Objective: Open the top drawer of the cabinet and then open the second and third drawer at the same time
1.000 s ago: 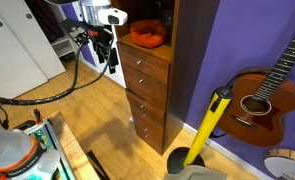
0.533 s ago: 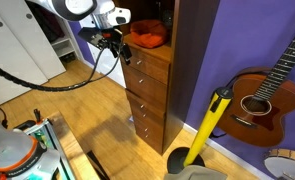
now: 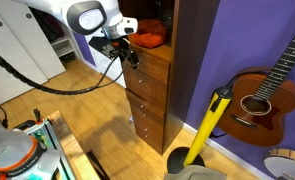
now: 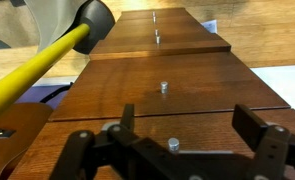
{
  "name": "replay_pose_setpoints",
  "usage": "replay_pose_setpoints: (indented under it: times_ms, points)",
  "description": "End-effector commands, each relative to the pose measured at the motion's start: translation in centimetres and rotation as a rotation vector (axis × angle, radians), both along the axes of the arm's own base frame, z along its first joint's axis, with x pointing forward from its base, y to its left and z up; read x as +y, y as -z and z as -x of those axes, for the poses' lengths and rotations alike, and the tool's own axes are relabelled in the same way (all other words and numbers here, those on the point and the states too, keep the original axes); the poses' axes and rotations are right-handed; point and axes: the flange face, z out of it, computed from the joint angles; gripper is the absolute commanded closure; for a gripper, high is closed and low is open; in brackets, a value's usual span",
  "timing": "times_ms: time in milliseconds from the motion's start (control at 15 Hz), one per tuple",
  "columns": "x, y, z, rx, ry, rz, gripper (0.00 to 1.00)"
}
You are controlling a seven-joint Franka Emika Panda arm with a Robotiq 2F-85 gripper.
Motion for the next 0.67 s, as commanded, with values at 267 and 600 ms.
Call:
replay_pose_setpoints:
  times_ms: [267,600]
  points:
    - [0.05,0.02,-0.05,0.001,-0.002,-0.002,0.0]
    - [0.33,-0.01,-0.38,-0.02,-0.015,0.02,0.0]
